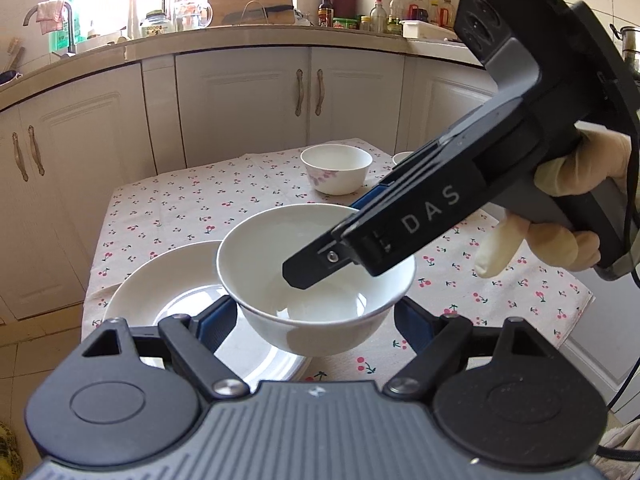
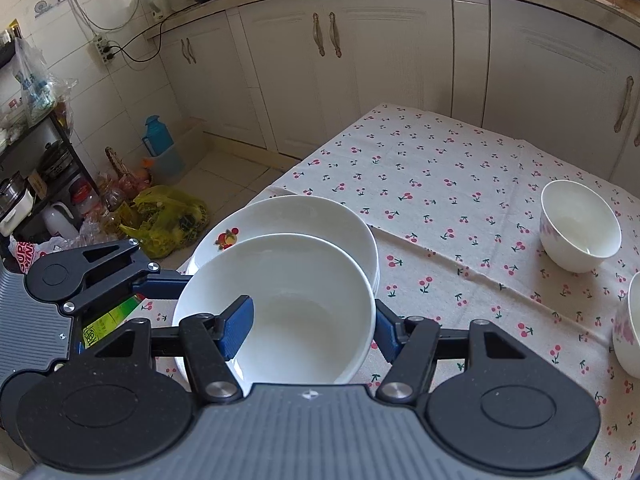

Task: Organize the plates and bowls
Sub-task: 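Carry the white bowl with the right tool toward the plate stack and lower it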

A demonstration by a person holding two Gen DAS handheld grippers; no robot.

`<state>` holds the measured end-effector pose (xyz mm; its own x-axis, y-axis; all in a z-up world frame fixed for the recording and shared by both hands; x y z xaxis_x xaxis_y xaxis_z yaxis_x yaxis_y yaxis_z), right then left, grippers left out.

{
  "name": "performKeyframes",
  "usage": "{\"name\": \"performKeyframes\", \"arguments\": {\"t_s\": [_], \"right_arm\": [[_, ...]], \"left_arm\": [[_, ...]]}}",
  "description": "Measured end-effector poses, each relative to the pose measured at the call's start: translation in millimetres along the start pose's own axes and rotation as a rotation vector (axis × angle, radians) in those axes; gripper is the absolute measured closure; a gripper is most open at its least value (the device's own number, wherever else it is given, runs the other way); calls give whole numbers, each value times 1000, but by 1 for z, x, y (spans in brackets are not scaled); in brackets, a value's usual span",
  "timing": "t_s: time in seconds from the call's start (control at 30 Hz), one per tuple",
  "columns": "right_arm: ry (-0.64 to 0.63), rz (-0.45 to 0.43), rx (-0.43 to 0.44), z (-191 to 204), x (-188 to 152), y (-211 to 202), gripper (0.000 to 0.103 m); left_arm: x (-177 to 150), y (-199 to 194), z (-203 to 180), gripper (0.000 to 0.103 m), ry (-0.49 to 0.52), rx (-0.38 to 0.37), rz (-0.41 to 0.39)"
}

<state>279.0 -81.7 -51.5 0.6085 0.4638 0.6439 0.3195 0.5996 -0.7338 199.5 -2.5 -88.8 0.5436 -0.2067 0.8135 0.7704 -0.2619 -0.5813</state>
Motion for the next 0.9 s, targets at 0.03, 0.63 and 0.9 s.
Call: {"name": "performKeyframes", "arguments": {"t_s": [0.03,0.63,0.9], "right_arm": [[1,1,1,0,1,1,35],[98,63,-114,-42,-46,-21,34],[152,89,-162,-66,-65,-22,34]], "left_arm": [[0,0,1,18,2,-1,0],[-6,37,-51,18,105,-186,69],[-11,58,-72,18,131,-236,114]]}}
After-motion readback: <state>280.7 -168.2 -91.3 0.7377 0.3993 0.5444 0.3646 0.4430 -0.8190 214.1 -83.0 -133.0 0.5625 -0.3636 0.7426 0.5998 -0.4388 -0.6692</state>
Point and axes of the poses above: each gripper's, at about its wrist camera, not at the fingertips, and y roughly the way its jaws point, z to its left, x to its top, the point moved 7 cm from there along y, roughly the way its jaws point, and after that the axes turned 2 degrees about x, right-handed, at the moved point
